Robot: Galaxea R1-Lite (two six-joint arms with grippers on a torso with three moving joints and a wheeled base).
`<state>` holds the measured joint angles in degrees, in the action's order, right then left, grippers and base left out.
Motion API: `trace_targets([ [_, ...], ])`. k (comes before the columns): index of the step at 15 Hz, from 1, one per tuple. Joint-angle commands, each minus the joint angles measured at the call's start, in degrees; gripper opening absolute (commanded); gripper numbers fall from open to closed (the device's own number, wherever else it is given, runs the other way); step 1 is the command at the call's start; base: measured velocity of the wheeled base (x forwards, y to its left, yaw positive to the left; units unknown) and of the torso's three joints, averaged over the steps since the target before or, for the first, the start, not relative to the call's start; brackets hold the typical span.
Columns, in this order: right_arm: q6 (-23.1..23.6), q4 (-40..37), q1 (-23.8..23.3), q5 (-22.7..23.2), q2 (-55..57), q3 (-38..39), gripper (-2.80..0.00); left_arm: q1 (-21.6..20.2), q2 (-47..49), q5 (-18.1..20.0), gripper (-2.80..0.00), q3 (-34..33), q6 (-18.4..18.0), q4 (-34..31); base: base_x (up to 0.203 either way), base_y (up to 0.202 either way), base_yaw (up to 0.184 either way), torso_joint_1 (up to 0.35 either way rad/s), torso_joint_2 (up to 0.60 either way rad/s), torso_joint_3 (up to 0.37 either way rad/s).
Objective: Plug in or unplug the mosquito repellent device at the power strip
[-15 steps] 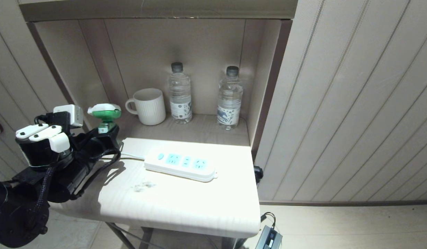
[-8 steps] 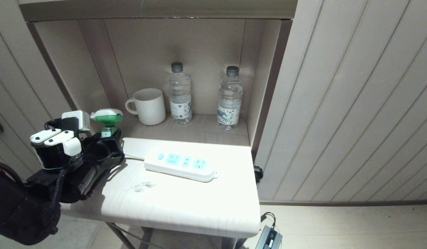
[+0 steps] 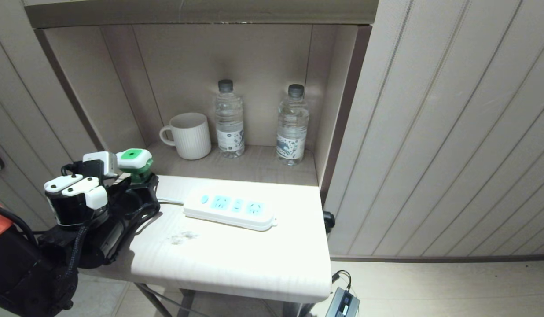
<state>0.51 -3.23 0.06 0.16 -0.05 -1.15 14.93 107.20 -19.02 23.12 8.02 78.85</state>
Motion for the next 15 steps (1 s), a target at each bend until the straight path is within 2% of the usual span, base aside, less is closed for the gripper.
trace_targets([
  [1, 0.0, 0.0, 0.0, 0.0, 0.0, 0.0, -2.80, 0.0, -0.1, -0.1, -2.80, -0.4, 0.1, 0.3, 0.000, 0.000, 0.000, 0.000, 0.00, 0.000],
  [8, 0.0, 0.0, 0.0, 0.0, 0.0, 0.0, -2.80, 0.0, -0.7, -0.3, -2.80, 0.4, -0.3, 0.2, 0.000, 0.000, 0.000, 0.000, 0.00, 0.000],
  [9, 0.0, 0.0, 0.0, 0.0, 0.0, 0.0, -2.80, 0.0, -0.7, -1.2, 0.00, 0.6, -0.3, 0.1, 0.000, 0.000, 0.000, 0.000, 0.00, 0.000],
  [15, 0.0, 0.0, 0.0, 0.0, 0.0, 0.0, -2.80, 0.0, -1.0, -2.0, 0.00, 0.6, -0.4, 0.0, 0.000, 0.000, 0.000, 0.000, 0.00, 0.000],
])
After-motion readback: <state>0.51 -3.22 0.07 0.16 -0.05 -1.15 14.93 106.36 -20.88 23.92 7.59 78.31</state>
